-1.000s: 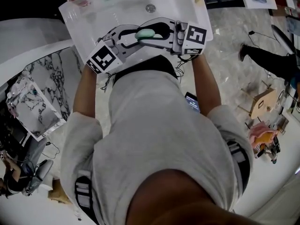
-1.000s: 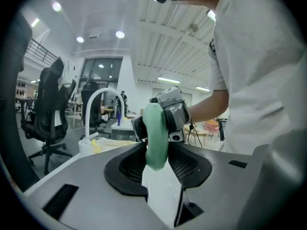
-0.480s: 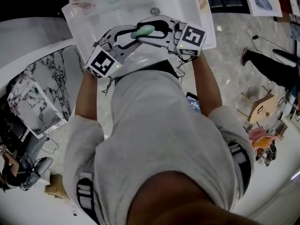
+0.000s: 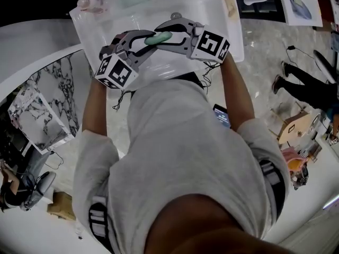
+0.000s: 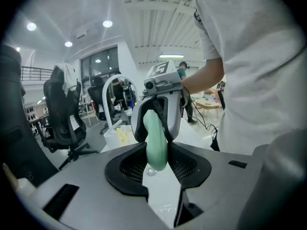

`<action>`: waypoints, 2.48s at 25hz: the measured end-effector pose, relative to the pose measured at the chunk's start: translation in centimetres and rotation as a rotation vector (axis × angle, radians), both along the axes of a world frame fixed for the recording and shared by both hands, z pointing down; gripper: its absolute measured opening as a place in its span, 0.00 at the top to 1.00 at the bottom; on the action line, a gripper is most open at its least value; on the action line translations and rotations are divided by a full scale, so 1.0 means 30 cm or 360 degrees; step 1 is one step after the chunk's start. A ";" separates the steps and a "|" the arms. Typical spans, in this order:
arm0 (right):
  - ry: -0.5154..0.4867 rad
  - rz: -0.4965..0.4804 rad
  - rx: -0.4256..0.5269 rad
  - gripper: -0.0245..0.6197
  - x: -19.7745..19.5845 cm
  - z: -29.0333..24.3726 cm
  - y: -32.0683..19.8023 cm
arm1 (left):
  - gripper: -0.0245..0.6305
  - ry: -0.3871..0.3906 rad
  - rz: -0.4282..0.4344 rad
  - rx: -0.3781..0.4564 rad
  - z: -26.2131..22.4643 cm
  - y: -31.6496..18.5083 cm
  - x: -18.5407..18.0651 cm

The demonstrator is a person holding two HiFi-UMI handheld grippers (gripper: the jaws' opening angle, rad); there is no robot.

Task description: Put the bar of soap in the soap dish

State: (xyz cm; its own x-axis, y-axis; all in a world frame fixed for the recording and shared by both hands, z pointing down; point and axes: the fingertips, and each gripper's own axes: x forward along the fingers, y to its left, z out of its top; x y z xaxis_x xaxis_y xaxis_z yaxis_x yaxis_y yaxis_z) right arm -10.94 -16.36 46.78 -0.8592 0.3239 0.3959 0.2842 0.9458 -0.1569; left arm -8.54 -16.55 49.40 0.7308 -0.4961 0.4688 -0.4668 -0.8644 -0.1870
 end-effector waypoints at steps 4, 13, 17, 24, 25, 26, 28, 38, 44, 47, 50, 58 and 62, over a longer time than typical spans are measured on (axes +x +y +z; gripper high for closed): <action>0.0078 -0.0038 0.0067 0.69 0.010 0.044 -0.023 | 0.74 -0.0078 0.0007 -0.0013 0.034 -0.019 0.000; 0.0144 -0.0018 0.0083 0.67 0.007 0.128 -0.087 | 0.74 -0.0153 -0.0048 -0.0054 0.098 -0.067 -0.022; 0.0152 0.0034 0.0053 0.67 0.006 0.165 -0.117 | 0.74 -0.0211 -0.0076 -0.0051 0.109 -0.079 -0.047; 0.0162 0.0117 0.0187 0.71 -0.014 0.219 -0.171 | 0.74 -0.0416 -0.0140 -0.0003 0.144 -0.113 -0.096; 0.0169 0.0152 0.0212 0.71 -0.021 0.227 -0.186 | 0.74 -0.0435 -0.0161 0.0007 0.145 -0.123 -0.106; 0.0171 0.0192 0.0226 0.72 -0.027 0.235 -0.199 | 0.74 -0.0453 -0.0179 0.0015 0.146 -0.132 -0.115; 0.0165 0.0278 0.0226 0.73 -0.039 0.246 -0.221 | 0.74 -0.0495 -0.0206 0.0028 0.151 -0.147 -0.130; 0.0253 0.0616 0.0215 0.89 -0.036 0.341 -0.271 | 0.74 -0.0691 -0.0270 0.0031 0.197 -0.187 -0.154; 0.0281 0.0789 0.0104 0.96 0.002 0.377 -0.297 | 0.74 -0.0814 -0.0305 0.0054 0.232 -0.222 -0.165; 0.0294 0.0875 0.0056 0.96 0.023 0.393 -0.310 | 0.74 -0.0821 -0.0337 0.0052 0.245 -0.243 -0.170; 0.0303 0.0945 0.0023 0.96 0.042 0.406 -0.313 | 0.74 -0.0841 -0.0363 0.0070 0.258 -0.265 -0.182; 0.0305 0.1024 -0.0041 0.96 0.070 0.424 -0.327 | 0.74 -0.1029 -0.0400 0.0126 0.318 -0.355 -0.251; 0.0312 0.1047 -0.0061 0.96 0.082 0.428 -0.323 | 0.74 -0.1102 -0.0407 0.0129 0.351 -0.380 -0.279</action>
